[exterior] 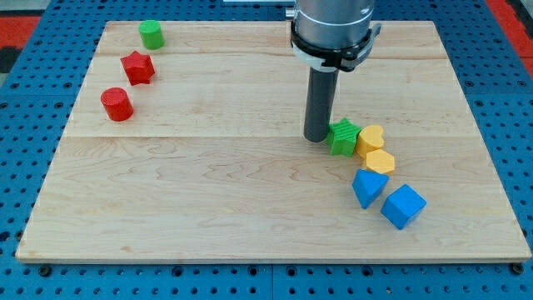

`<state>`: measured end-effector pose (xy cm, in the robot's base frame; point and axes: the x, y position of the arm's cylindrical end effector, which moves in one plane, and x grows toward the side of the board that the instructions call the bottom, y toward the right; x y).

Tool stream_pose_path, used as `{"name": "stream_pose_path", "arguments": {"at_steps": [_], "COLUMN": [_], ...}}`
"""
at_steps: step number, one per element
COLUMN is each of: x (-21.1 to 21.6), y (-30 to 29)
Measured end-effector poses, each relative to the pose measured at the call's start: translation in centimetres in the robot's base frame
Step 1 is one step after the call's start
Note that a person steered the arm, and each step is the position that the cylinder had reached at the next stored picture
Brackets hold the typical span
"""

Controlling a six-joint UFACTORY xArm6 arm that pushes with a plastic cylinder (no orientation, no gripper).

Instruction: Place the arm towards the left side of the red circle

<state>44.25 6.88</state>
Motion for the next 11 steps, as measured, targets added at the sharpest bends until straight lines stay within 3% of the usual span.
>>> {"name": "stream_pose_path", "arguments": {"at_steps": [1, 5, 6, 7, 9, 10, 11], "x": [0.0, 5.0, -0.4, -2.6, -8.2, -5.7, -5.3], "y": [-0.4, -34.5, -36.4, -37.3, -29.7, -25.9, -31.4]}}
